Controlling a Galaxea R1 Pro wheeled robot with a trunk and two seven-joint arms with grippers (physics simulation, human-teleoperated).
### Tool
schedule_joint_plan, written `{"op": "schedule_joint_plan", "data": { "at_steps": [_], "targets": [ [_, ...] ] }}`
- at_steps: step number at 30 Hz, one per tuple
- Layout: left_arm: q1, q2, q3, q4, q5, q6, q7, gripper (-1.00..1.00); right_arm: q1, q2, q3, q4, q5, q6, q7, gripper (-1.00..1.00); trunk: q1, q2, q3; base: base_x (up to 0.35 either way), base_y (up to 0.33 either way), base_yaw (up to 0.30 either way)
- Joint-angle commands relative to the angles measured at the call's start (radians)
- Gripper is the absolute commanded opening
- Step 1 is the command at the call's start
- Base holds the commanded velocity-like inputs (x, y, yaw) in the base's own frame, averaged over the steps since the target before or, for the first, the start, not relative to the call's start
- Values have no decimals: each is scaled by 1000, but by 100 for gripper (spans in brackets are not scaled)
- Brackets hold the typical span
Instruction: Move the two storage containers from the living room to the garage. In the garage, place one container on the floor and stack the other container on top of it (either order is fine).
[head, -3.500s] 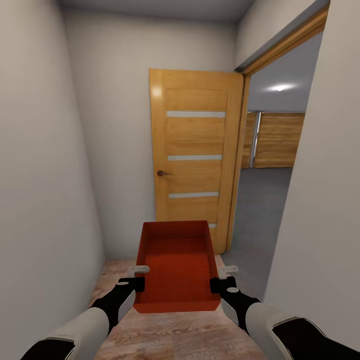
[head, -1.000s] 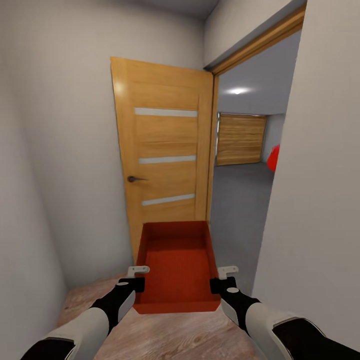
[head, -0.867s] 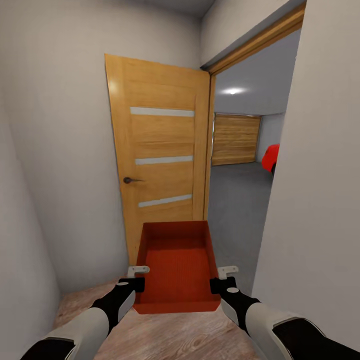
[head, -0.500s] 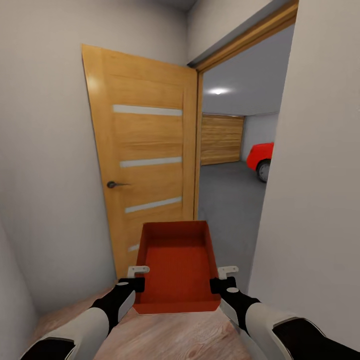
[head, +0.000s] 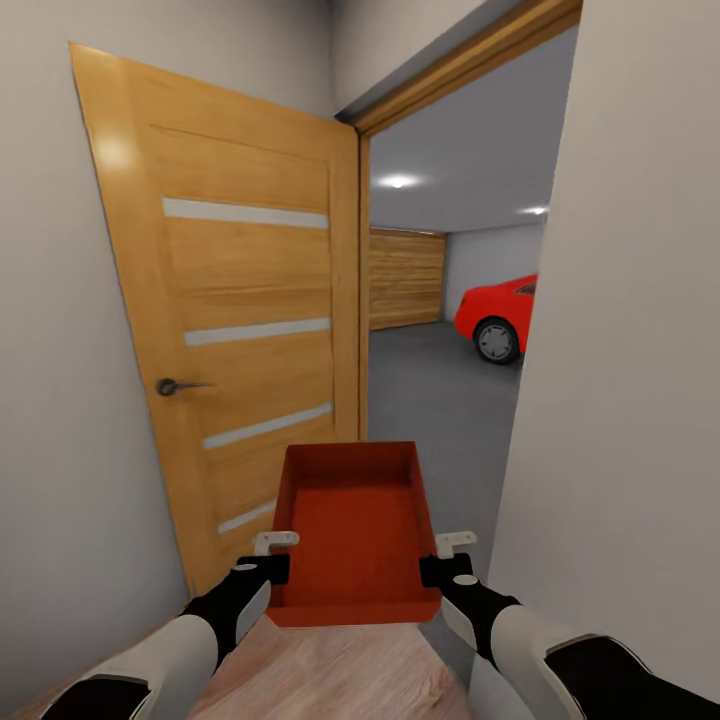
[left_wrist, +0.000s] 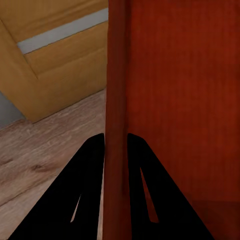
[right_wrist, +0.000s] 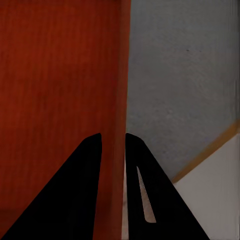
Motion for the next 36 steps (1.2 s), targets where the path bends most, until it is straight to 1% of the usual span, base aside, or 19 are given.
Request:
{"op": "schedule_joint_plan", "data": {
  "at_steps": [1, 36],
  "targets": [
    [0, 1, 20, -2, -9, 8, 24, -100, -1, 31, -28, -1, 8, -3, 12, -100, 1, -1, -1, 318, 172, -246],
    [0, 2, 20, 0, -9, 8, 24, -100, -1, 31, -28, -1, 8, -2, 12, -100, 1, -1, -1, 307, 192, -246]
  ]
}}
